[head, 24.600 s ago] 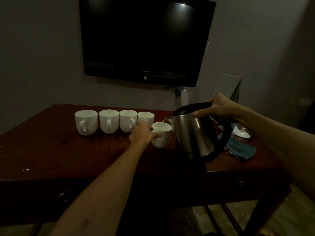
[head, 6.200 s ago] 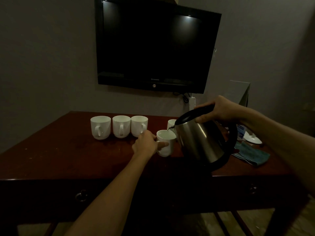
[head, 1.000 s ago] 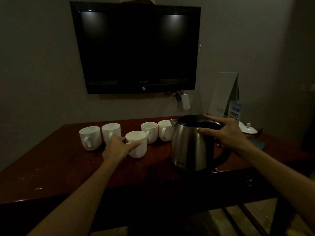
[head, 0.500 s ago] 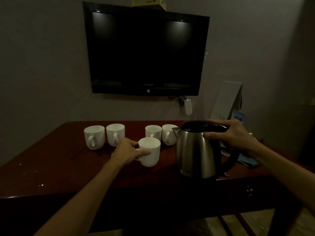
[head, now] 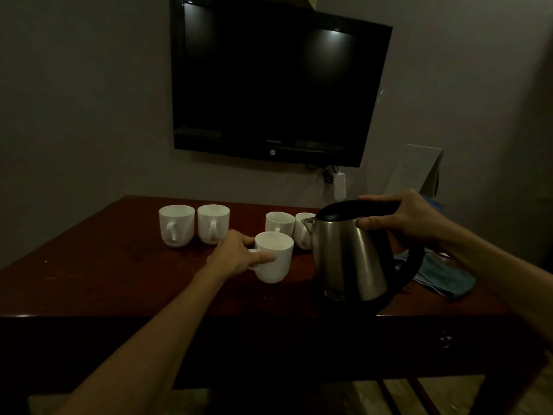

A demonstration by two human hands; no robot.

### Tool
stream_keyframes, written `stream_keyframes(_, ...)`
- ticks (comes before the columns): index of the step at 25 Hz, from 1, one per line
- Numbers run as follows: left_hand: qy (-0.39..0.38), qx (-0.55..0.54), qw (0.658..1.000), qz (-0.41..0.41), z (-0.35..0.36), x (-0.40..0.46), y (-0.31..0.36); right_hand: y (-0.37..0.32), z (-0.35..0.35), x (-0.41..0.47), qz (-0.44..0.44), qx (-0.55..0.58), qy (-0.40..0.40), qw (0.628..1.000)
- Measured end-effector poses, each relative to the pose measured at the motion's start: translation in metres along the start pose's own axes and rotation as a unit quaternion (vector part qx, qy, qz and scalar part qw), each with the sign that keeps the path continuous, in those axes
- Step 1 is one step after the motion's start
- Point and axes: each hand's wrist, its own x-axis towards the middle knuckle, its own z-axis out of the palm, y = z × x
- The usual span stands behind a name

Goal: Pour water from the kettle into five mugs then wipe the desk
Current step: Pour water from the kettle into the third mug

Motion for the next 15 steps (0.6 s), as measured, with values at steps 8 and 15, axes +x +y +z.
stream_keyframes(8, 0.000, -0.017, 1.000, 0.008, 0.003, 0.002, -0.005, -0.024, 0.008, 0.013, 0.000, -0.050, -0.021, 0.999)
stream_keyframes(15, -0.005, -0.016, 1.000, -0.003, 0.004, 0.004, -0.004, -0.035, 0.011, 0.014, 0.029, -0.083, -0.014, 0.996)
